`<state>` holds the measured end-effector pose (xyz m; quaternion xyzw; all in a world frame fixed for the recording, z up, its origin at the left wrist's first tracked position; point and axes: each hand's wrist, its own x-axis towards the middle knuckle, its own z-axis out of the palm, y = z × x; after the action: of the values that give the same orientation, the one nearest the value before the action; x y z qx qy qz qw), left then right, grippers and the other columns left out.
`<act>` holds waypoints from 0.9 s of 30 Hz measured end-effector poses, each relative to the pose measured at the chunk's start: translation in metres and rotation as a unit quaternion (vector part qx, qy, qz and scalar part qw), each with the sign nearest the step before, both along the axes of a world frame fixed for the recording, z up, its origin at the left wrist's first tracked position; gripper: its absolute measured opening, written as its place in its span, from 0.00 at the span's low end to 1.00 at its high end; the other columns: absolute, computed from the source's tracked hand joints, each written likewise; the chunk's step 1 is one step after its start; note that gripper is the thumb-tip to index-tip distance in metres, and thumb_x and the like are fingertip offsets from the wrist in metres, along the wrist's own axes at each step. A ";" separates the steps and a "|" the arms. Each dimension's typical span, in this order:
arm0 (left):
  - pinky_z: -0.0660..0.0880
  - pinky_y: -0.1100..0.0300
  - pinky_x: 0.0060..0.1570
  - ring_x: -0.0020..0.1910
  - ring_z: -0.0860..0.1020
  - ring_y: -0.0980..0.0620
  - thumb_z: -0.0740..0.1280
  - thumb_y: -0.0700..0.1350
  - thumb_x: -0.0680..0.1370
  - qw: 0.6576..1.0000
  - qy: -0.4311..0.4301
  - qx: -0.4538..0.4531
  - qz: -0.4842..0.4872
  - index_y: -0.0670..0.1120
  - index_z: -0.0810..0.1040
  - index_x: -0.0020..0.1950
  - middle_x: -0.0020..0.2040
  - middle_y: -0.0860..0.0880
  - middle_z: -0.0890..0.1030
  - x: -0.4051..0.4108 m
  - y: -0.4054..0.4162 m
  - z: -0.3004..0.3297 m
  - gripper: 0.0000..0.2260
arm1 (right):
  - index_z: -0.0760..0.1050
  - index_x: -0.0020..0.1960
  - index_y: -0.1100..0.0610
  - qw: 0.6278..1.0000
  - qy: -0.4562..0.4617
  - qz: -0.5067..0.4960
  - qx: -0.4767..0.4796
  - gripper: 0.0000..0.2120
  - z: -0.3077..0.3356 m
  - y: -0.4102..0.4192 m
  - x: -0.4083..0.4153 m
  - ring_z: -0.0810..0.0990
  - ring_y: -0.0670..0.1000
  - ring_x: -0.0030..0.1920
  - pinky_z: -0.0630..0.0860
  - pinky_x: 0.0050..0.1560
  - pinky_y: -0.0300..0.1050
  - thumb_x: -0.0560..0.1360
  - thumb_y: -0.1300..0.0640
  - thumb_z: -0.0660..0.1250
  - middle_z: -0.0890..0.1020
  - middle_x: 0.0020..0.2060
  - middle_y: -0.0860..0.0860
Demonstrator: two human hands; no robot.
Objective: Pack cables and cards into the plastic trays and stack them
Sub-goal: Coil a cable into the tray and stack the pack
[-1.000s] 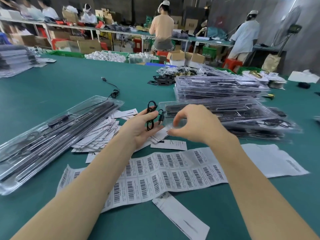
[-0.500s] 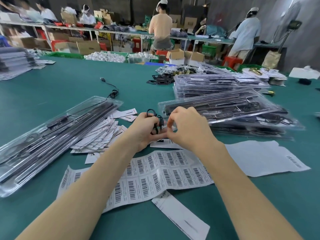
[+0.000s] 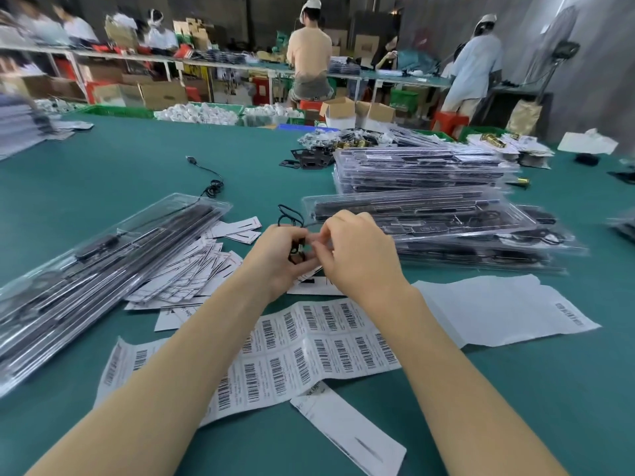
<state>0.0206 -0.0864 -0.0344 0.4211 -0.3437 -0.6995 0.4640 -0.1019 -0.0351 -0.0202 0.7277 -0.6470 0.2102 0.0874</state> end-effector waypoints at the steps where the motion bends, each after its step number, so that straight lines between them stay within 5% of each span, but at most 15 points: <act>1: 0.81 0.58 0.34 0.29 0.82 0.50 0.63 0.31 0.79 1.000 0.017 0.007 -0.002 0.40 0.71 0.45 0.40 0.42 0.78 0.001 0.000 0.000 0.06 | 0.76 0.57 0.53 1.000 0.000 -0.003 -0.007 0.12 0.000 0.000 0.000 0.73 0.53 0.57 0.70 0.42 0.46 0.82 0.48 0.60 0.78 0.54 0.47; 9: 0.78 0.63 0.28 0.27 0.81 0.53 0.67 0.29 0.76 0.997 0.047 0.053 0.021 0.40 0.74 0.47 0.37 0.43 0.81 -0.003 0.003 -0.003 0.07 | 0.71 0.57 0.52 0.998 0.041 -0.010 -0.051 0.06 -0.009 0.001 0.005 0.74 0.54 0.52 0.61 0.38 0.46 0.83 0.53 0.58 0.79 0.53 0.48; 12: 0.78 0.64 0.28 0.37 0.81 0.52 0.68 0.29 0.76 0.998 0.037 0.041 0.014 0.39 0.75 0.55 0.42 0.42 0.81 -0.005 0.005 -0.003 0.10 | 0.71 0.56 0.54 0.997 0.038 -0.005 -0.059 0.06 -0.011 0.002 0.006 0.74 0.54 0.50 0.60 0.37 0.47 0.83 0.53 0.58 0.80 0.52 0.49; 16: 0.79 0.63 0.31 0.41 0.80 0.50 0.68 0.28 0.76 1.000 -0.010 -0.001 0.025 0.40 0.74 0.53 0.45 0.43 0.80 -0.006 0.003 -0.004 0.10 | 0.71 0.56 0.54 0.997 0.046 -0.006 -0.068 0.07 -0.012 0.001 0.004 0.73 0.54 0.49 0.60 0.37 0.47 0.84 0.53 0.57 0.80 0.50 0.50; 23: 0.78 0.64 0.30 0.28 0.81 0.57 0.67 0.26 0.74 0.998 -0.048 -0.043 0.025 0.40 0.73 0.50 0.39 0.45 0.79 -0.008 0.007 -0.010 0.12 | 0.70 0.55 0.55 0.996 0.013 0.013 -0.087 0.10 -0.004 -0.004 0.000 0.74 0.55 0.50 0.62 0.37 0.47 0.84 0.51 0.54 0.80 0.49 0.50; 27: 0.80 0.63 0.35 0.31 0.83 0.56 0.69 0.28 0.74 0.994 -0.070 -0.079 -0.002 0.40 0.73 0.53 0.43 0.43 0.81 0.002 0.002 -0.001 0.12 | 0.70 0.54 0.53 0.996 -0.008 0.057 -0.067 0.07 -0.003 -0.006 -0.004 0.74 0.54 0.52 0.69 0.43 0.49 0.83 0.50 0.59 0.79 0.50 0.48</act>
<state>0.0229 -0.0841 -0.0349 0.4304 -0.4297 -0.6401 0.4694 -0.1058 -0.0412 -0.0235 0.7541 -0.5899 0.2632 0.1189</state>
